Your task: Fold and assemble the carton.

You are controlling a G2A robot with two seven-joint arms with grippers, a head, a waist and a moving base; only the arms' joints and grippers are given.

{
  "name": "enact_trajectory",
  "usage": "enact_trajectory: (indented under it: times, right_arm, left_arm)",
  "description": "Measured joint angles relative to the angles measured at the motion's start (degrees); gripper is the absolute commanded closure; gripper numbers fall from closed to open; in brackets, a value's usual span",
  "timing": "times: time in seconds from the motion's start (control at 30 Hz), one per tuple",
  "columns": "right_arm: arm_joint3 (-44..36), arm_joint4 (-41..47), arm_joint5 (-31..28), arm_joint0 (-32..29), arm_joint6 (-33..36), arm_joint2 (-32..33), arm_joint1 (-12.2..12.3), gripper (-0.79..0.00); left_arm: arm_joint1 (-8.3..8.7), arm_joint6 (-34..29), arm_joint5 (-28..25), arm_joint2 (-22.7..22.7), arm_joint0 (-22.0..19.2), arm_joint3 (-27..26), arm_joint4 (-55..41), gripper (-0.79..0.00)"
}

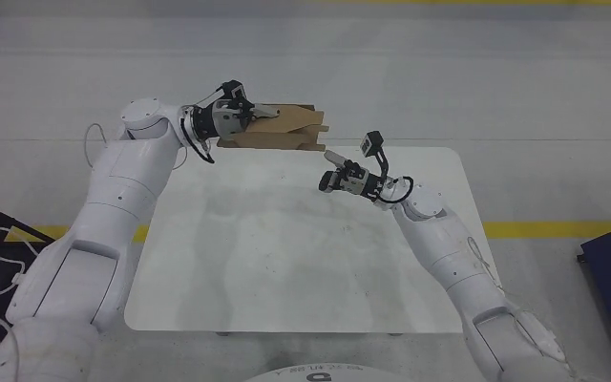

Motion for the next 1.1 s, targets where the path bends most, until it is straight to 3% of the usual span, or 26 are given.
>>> enact_trajectory:
  times: [0.2,0.33,0.5,0.73,1.1]
  right_arm:
    - [-0.26,-0.43,0.31,-0.36,-0.81,-0.05,-0.01,-0.785]
    - [-0.31,-5.64,-0.62,-2.0,-4.61,0.32,0.43,-0.785]
    - [-1.34,-9.13,-2.68,-5.17,-7.99,2.93,1.36,-0.785]
    - [-5.39,-11.6,-2.74,-10.05,-12.17,7.46,2.67,-0.785]
    - [-5.81,-11.7,-2.63,-10.41,-12.21,7.72,2.75,-0.785]
  left_arm:
    - [-0.02,2.73,-0.28,0.66,1.35,-1.32,1.93,0.0]
    - [0.0,9.53,-2.29,4.31,2.21,-1.02,12.65,0.0]
    - [-0.55,12.0,-2.55,6.79,1.71,0.45,19.34,0.0]
    - [-0.63,14.42,-10.69,7.3,0.68,0.99,25.94,0.0]
    - [-0.65,13.72,-11.55,6.84,1.09,0.75,23.19,0.0]
